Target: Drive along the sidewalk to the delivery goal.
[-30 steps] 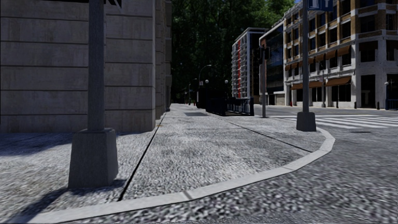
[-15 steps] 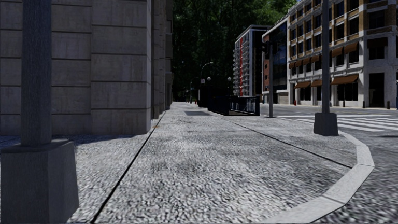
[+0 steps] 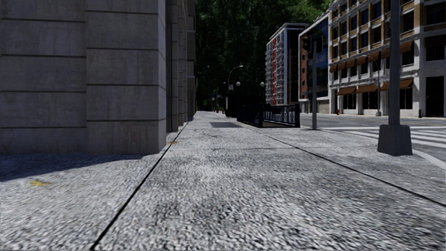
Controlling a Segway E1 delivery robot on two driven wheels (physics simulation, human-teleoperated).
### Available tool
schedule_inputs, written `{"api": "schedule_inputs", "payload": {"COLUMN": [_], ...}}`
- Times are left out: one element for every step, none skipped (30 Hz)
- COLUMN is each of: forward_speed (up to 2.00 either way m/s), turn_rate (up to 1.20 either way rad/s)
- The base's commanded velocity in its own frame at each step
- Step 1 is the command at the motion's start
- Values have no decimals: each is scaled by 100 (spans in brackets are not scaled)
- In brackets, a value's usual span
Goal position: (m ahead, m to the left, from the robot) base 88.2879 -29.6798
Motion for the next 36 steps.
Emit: {"api": "schedule_inputs", "payload": {"forward_speed": [130, 129, 126, 124, 121, 121, 116, 114, 114, 114, 113, 113, 113, 113, 113, 113, 113, 113, 113, 114, 114, 116, 116, 116, 118, 119, 119, 122, 122, 125, 125, 137, 200, 200, 200, 200], "turn_rate": [0, 0, 0, 0, 0, 0, 0, 0, 0, 0, 0, 0, 0, 0, 0, 0, 0, 0, 0, 0, 0, 0, 0, 0, 0, 0, 0, 0, 0, 0, 0, 0, 0, 0, 0, 0]}}
